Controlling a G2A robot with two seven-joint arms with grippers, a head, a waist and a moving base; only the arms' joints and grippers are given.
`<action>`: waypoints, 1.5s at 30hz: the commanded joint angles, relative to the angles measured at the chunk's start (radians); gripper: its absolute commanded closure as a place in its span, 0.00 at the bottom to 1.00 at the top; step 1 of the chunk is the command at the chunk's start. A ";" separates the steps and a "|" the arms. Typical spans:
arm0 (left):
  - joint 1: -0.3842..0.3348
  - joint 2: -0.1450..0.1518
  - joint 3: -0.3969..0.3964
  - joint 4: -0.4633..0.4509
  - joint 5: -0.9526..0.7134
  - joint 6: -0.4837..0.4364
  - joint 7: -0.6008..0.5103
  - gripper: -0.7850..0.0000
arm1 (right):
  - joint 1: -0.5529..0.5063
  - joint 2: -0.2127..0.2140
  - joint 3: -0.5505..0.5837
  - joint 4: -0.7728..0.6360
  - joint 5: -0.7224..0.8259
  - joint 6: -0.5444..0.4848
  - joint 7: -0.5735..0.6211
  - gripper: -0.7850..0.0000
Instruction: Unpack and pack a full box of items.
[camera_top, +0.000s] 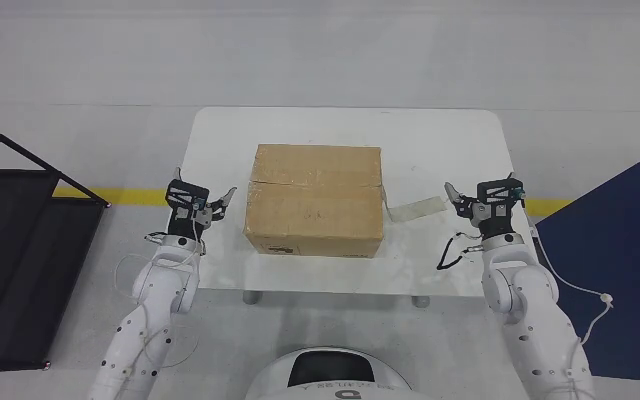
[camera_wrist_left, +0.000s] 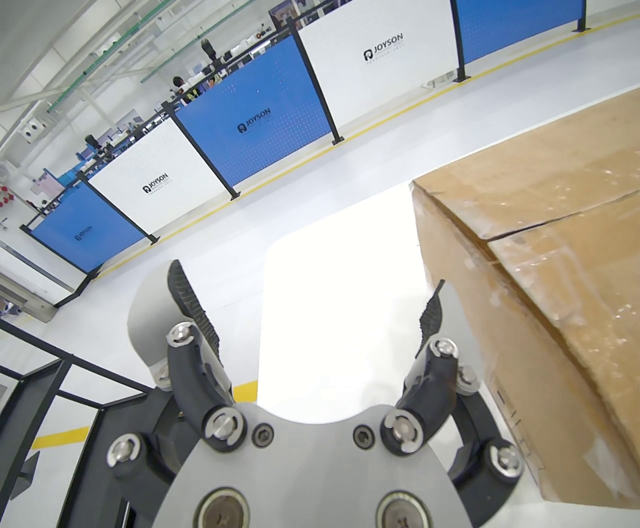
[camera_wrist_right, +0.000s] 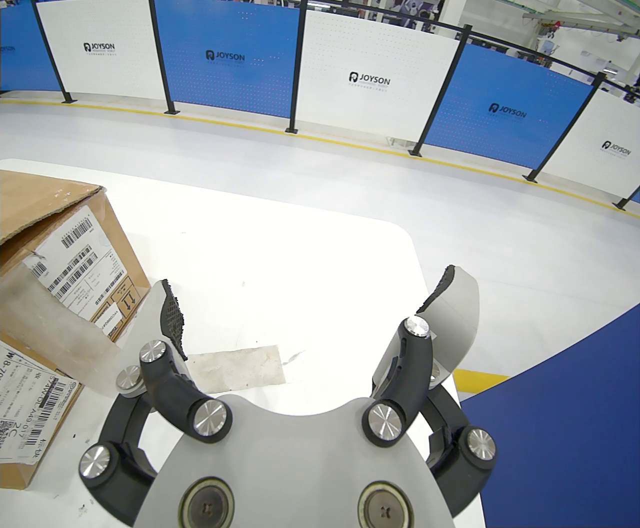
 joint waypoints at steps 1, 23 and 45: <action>-0.006 -0.001 0.006 -0.001 0.009 -0.005 -0.003 0.00 | 0.000 0.000 0.000 0.000 0.000 0.000 0.000 0.00; -0.047 -0.005 0.014 0.005 -0.061 -0.220 -0.081 0.00 | 0.000 0.000 0.000 0.000 0.000 0.000 0.000 0.00; 0.097 0.056 -0.264 -0.091 -0.270 -0.862 -0.075 0.00 | 0.000 0.000 0.000 0.000 0.000 0.000 0.000 0.00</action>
